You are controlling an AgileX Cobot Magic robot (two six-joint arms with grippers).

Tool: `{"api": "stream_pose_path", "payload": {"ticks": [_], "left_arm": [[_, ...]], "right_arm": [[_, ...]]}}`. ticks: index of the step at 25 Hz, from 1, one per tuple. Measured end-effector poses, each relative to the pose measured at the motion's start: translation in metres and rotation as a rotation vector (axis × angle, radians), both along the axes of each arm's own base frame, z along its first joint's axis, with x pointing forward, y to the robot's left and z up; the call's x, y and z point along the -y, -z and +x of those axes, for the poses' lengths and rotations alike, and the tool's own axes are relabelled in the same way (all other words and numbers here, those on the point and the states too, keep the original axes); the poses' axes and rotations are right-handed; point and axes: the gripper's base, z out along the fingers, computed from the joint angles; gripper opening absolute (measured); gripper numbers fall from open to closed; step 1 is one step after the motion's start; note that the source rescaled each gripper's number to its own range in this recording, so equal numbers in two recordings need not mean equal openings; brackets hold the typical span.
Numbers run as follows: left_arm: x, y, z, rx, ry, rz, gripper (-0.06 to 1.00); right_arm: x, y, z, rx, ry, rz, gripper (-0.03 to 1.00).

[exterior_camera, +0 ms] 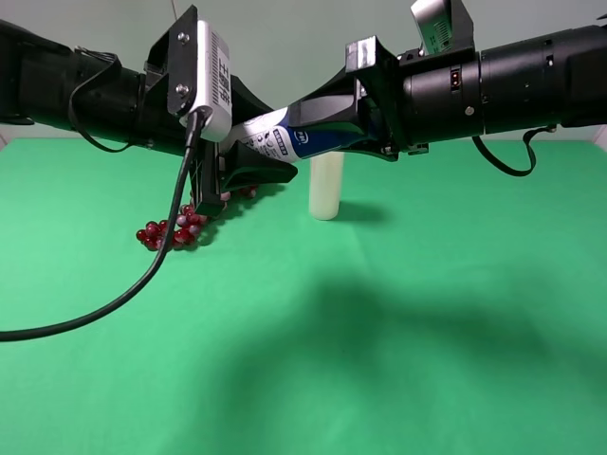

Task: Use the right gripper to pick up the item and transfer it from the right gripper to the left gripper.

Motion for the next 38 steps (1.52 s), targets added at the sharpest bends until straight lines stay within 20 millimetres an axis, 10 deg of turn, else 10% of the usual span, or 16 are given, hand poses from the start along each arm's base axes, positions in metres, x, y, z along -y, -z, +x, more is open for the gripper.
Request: {"api": "stream_pose_path", "payload": {"ticks": [2, 5, 8, 21, 38], "left_arm": [[0.000, 0.000, 0.000, -0.001, -0.001, 0.000, 0.14], [0.000, 0.001, 0.000, -0.011, -0.008, -0.001, 0.01], [0.000, 0.001, 0.000, -0.011, -0.010, 0.000, 0.01], [0.000, 0.001, 0.000, -0.011, -0.010, -0.001, 0.01], [0.000, 0.001, 0.000, -0.014, -0.007, -0.003, 0.01]], "right_arm": [[0.000, 0.000, 0.000, -0.002, 0.002, 0.003, 0.09], [-0.001, -0.003, 0.000, -0.011, 0.008, 0.031, 0.72], [-0.001, -0.003, 0.000, -0.013, 0.011, 0.035, 0.94], [0.005, -0.022, -0.004, 0.062, 0.050, 0.043, 1.00], [0.061, -0.080, -0.036, 0.464, 0.329, -0.312, 1.00]]}}
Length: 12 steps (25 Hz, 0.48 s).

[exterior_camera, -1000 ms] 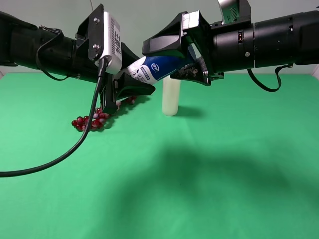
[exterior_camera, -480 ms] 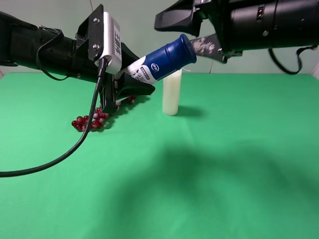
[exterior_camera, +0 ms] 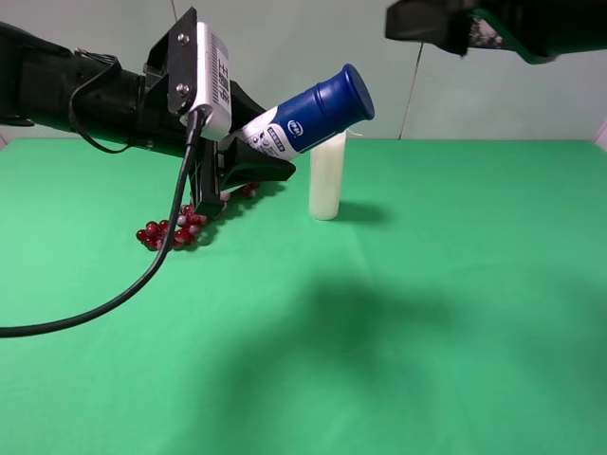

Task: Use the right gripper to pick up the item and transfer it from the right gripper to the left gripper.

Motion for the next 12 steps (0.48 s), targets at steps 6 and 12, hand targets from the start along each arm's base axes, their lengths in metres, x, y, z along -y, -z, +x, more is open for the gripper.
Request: {"api": "stream_pose_path", "payload": {"ticks": [6, 12], "left_arm": [[0.000, 0.000, 0.000, -0.002, 0.004, -0.004, 0.01], [0.001, 0.000, -0.001, -0.004, 0.007, -0.007, 0.01]], "right_arm": [[0.020, 0.010, -0.012, -0.122, 0.118, -0.169, 1.00], [0.042, 0.007, -0.046, -0.158, 0.178, -0.208, 1.00]]}}
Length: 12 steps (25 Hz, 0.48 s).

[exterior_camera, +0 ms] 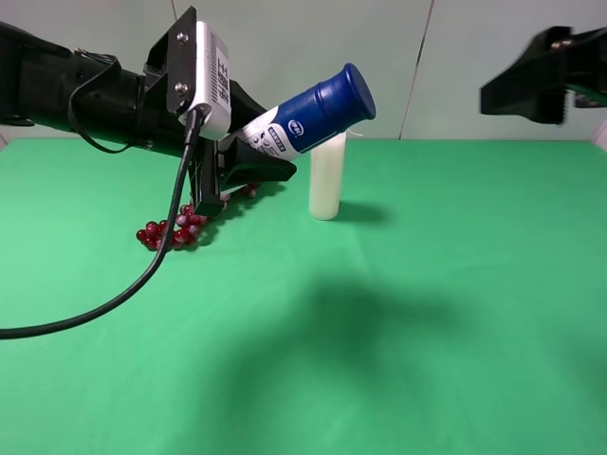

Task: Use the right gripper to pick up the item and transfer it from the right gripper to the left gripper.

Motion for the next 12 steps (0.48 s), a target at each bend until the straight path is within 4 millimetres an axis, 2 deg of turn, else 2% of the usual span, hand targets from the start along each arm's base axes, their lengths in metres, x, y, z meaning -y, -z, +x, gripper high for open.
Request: {"api": "stream_pose_path", "payload": {"ticks": [7, 12], "left_arm": [[0.001, 0.000, -0.001, -0.005, 0.015, -0.009, 0.01], [0.002, -0.001, -0.002, -0.010, 0.027, -0.018, 0.01]], "right_arm": [[0.029, -0.002, -0.061, 0.024, 0.013, 0.006, 1.00], [0.051, 0.001, -0.109, 0.118, 0.016, 0.042, 1.00]]}}
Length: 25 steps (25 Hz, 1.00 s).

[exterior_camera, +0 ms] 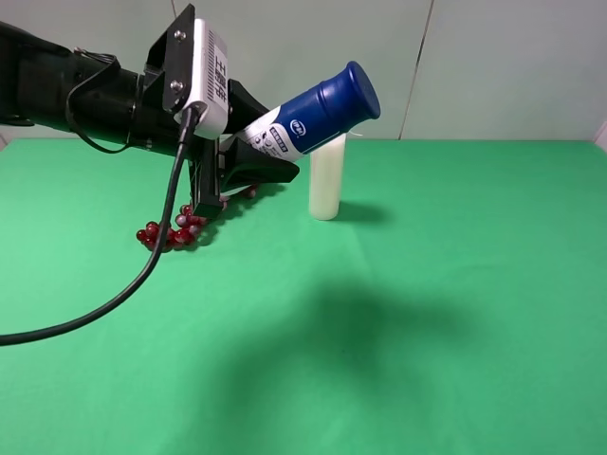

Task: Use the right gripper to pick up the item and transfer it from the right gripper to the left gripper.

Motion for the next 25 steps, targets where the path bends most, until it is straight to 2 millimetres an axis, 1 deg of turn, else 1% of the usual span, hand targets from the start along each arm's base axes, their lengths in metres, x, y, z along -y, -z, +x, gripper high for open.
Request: {"api": "stream_pose_path", "payload": {"ticks": [6, 10, 15, 21, 25], "left_arm": [[0.000, 0.000, 0.000, -0.001, 0.004, -0.003, 0.01], [0.000, 0.000, 0.000, -0.002, 0.005, -0.003, 0.01], [0.000, 0.000, 0.000, -0.002, 0.005, -0.003, 0.01], [0.000, 0.000, 0.000, -0.002, 0.005, -0.003, 0.01], [0.000, 0.000, 0.000, -0.002, 0.005, -0.003, 0.01]], "right_arm": [[0.016, 0.016, -0.035, 0.056, -0.011, -0.014, 1.00], [0.022, 0.024, -0.048, 0.102, -0.019, -0.012, 1.00], [0.019, 0.045, -0.054, 0.070, -0.066, -0.001, 1.00], [0.015, 0.069, -0.049, -0.005, -0.101, -0.048, 1.00], [0.015, 0.073, -0.048, -0.024, -0.103, -0.059, 1.00]]}}
